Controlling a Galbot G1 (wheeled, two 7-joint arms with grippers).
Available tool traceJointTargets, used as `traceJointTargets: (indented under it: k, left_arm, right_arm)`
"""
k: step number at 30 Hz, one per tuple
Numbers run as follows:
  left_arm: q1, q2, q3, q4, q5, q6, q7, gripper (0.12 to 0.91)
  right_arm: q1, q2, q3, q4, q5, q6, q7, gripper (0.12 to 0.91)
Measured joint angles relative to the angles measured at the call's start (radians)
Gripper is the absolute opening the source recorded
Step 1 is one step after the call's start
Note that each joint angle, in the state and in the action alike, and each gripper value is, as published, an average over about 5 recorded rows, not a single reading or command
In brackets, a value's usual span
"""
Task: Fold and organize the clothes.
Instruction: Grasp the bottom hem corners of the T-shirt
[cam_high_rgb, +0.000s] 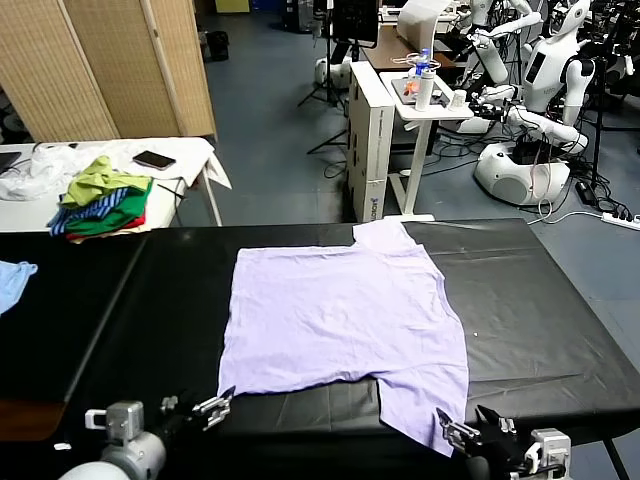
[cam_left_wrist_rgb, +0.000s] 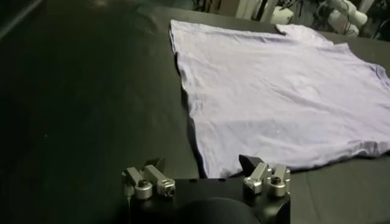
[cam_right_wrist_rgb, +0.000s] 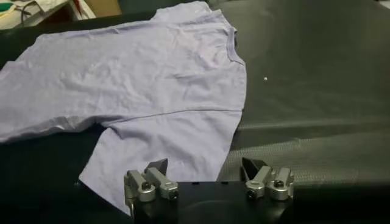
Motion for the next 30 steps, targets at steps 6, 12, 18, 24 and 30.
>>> traceJointTargets:
  k: [6, 12, 18, 24, 30]
  left_arm:
    - [0.001, -0.020, 0.014, 0.008, 0.029, -0.005, 0.002, 0.907]
    - [0.005, -0.025, 0.015, 0.016, 0.041, -0.010, -0.003, 0.740]
    - [0.029, -0.021, 0.016, -0.001, 0.046, -0.005, -0.004, 0.362]
    - [0.037, -0.016, 0.018, -0.010, 0.045, -0.004, -0.008, 0.146]
    - [0.051, -0.008, 0.006, -0.026, 0.047, -0.019, -0.034, 0.146]
  right_arm:
    - [0.002, 0.001, -0.004, -0.011, -0.005, 0.001, 0.001, 0.787]
    - [-0.005, 0.003, -0.006, -0.005, -0.005, 0.001, 0.007, 0.452]
    - [-0.015, 0.004, -0.004, 0.003, -0.003, -0.002, 0.007, 0.228]
    - [-0.032, 0.003, 0.002, 0.023, 0.000, -0.007, 0.016, 0.139]
    - [-0.080, -0.001, 0.021, 0.078, 0.002, -0.036, 0.037, 0.139]
